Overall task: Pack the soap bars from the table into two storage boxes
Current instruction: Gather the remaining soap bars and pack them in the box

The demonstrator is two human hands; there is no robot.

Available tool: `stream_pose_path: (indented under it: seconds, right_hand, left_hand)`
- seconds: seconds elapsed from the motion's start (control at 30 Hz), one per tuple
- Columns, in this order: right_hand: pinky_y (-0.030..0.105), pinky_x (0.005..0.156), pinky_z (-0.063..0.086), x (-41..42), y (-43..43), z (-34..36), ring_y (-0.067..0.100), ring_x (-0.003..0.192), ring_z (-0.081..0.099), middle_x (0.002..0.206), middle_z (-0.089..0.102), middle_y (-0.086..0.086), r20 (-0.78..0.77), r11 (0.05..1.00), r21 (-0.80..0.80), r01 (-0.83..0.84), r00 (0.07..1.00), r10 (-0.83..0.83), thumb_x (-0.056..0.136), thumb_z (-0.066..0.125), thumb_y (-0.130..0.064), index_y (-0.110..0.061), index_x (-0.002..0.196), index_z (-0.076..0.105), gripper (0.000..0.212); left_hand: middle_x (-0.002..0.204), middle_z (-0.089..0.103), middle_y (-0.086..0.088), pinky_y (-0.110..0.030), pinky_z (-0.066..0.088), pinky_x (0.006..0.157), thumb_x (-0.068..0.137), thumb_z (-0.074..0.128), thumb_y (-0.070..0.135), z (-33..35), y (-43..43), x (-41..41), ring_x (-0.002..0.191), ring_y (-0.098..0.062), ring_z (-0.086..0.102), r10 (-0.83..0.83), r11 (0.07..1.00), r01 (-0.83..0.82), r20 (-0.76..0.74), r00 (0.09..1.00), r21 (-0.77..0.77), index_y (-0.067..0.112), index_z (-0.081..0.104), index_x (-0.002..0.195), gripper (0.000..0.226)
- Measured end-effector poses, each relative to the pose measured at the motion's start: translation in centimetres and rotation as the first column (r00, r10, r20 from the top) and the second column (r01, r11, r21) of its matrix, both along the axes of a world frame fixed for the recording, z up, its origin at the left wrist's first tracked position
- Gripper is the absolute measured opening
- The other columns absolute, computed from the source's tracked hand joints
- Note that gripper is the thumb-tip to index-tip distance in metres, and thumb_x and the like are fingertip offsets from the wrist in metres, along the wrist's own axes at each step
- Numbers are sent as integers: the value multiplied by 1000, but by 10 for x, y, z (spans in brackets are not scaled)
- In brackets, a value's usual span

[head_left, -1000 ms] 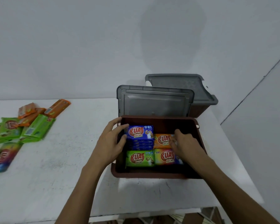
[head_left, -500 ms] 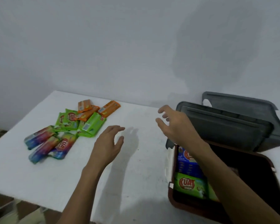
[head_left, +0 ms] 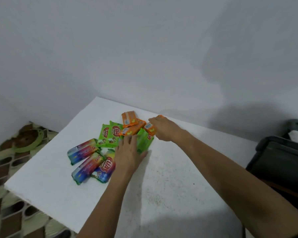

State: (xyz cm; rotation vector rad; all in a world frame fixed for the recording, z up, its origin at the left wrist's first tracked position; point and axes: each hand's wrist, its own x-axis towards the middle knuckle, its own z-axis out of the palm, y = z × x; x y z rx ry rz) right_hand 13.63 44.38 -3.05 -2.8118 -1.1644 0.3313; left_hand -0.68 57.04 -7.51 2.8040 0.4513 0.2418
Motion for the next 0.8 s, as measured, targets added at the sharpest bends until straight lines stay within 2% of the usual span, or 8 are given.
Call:
stream_pose_path:
  seconds: [0.17,0.3,0.4,0.5,0.6,0.7,0.73,0.8]
  right_hand:
    - [44,93,46,30,22,-16,33,122,41,140,43,5,-16,973,-229,-29,1000,26,88,52,-8,-13,139,35,54]
    - [43,92,48,38,25,-23,31,120,40,140,42,2,-8,956,-291,-33,999,32,88,61,-27,-20,144,34,63]
    - [38,82,51,35,19,-20,29,108,49,130,42,6,21,943,-328,-53,998,64,81,68,-36,-23,137,42,63]
    - [36,68,48,29,4,-17,27,89,55,120,43,7,17,948,-311,-59,998,67,73,72,-37,-20,129,40,67]
    - [34,65,44,23,-15,-10,27,83,53,114,44,6,-4,988,-153,-28,1000,28,71,72,-35,-14,125,36,69]
    - [36,71,48,13,-38,4,27,86,57,103,53,6,-145,976,150,157,980,-135,77,64,-21,-10,122,36,55]
    - [37,69,52,9,-48,8,25,85,58,98,56,6,-235,931,248,270,948,-213,79,60,-14,-11,123,37,50]
    - [34,58,58,-4,-72,16,22,83,62,97,56,7,-478,765,399,505,827,-297,83,57,-6,-15,119,43,39]
  left_hand:
    - [122,51,-8,-44,43,87,78,68,50,-10,0,7,111,-31,52,9,1000,-8,-26,1000,26,19,51,129,62]
    - [127,52,-7,-41,41,91,85,57,52,-13,-5,9,112,-27,50,28,992,-18,-78,997,125,21,43,135,60]
    - [128,51,-5,-37,42,91,85,56,52,-13,-7,8,112,-25,50,36,994,-26,-92,995,107,22,41,136,61]
    - [124,55,-5,-34,48,83,83,59,52,-10,-8,6,108,-23,53,46,998,-43,-72,996,46,24,42,135,61]
    - [118,60,-4,-34,52,72,80,62,56,-3,-12,0,103,-24,59,94,993,-95,-20,995,-68,28,41,135,65]
    - [102,65,-1,-30,47,63,78,63,55,6,-19,-10,84,-21,63,105,955,-89,42,994,-282,34,36,135,66]
    - [98,66,0,-31,50,62,78,64,53,7,-22,-13,78,-20,63,97,928,-69,60,993,-367,37,35,134,66]
    - [98,64,2,-37,57,65,79,68,46,12,-29,-18,78,-16,64,86,831,-28,78,993,-556,42,32,135,67]
